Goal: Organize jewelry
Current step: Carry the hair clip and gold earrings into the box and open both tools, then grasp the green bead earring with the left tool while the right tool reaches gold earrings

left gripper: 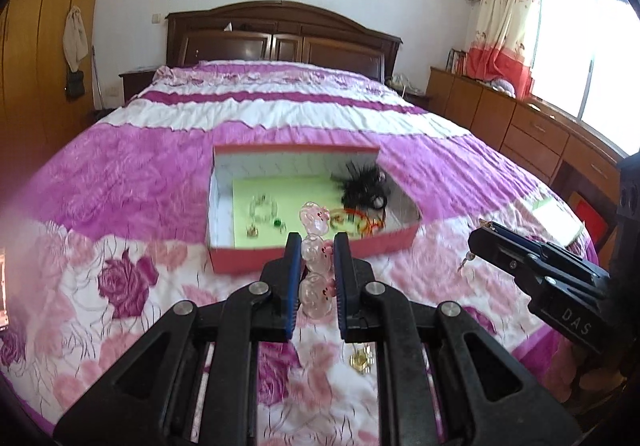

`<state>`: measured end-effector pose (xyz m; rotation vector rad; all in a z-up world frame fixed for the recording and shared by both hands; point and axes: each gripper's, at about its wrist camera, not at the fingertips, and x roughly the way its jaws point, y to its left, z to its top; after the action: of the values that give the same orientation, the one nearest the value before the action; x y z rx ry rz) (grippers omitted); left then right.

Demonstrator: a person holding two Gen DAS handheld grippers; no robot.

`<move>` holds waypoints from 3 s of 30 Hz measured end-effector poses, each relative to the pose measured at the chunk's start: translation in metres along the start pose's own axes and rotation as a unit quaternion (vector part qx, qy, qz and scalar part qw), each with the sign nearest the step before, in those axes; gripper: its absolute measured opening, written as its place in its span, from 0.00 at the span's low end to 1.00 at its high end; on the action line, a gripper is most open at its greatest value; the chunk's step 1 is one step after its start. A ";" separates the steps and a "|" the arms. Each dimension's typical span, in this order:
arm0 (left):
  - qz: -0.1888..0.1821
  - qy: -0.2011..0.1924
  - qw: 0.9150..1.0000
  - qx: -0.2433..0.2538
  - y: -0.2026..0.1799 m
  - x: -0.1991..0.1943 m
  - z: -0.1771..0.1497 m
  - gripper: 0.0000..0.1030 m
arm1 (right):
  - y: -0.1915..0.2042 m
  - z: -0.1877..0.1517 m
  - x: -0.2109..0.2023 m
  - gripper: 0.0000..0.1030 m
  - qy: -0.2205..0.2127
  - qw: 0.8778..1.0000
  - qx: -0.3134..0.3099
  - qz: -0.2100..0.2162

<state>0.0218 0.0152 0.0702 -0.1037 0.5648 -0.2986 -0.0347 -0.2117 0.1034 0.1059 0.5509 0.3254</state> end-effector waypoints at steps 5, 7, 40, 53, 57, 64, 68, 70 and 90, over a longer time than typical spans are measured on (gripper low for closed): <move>0.006 -0.021 1.000 -0.005 0.003 0.014 0.010 0.07 | -0.005 0.012 0.010 0.26 -0.030 0.999 -0.002 -0.012; 0.011 -0.026 1.000 -0.008 0.004 0.021 0.013 0.07 | -0.008 0.016 0.017 0.26 -0.037 0.999 -0.002 -0.018; 0.032 0.041 0.998 -0.022 0.035 0.153 0.003 0.03 | -0.052 0.006 0.170 0.26 0.027 0.996 -0.018 -0.078; 0.015 0.065 0.997 -0.041 0.041 0.152 0.004 0.26 | -0.061 0.001 0.166 0.45 0.034 0.998 0.020 -0.048; 0.006 0.057 0.997 -0.042 0.041 0.138 0.011 0.28 | -0.063 0.003 0.161 0.47 0.025 0.998 0.033 -0.040; 0.003 0.059 0.997 -0.046 0.042 0.116 0.019 0.33 | -0.063 0.009 0.141 0.50 0.008 0.999 0.047 -0.024; -0.006 0.079 0.995 -0.058 0.041 0.108 0.013 0.34 | -0.059 0.015 0.123 0.50 0.003 0.999 0.051 -0.018; -0.003 0.091 0.995 -0.052 0.038 0.106 0.008 0.34 | -0.056 0.018 0.114 0.51 0.001 0.999 0.049 -0.018; -0.002 0.191 0.981 0.011 0.001 0.114 -0.044 0.27 | -0.067 -0.001 0.060 0.52 0.054 0.994 0.080 -0.043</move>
<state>0.0896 -0.0198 -0.0256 -0.0248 0.9428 -0.3313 0.0315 -0.2554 0.0600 0.2187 0.6864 0.2036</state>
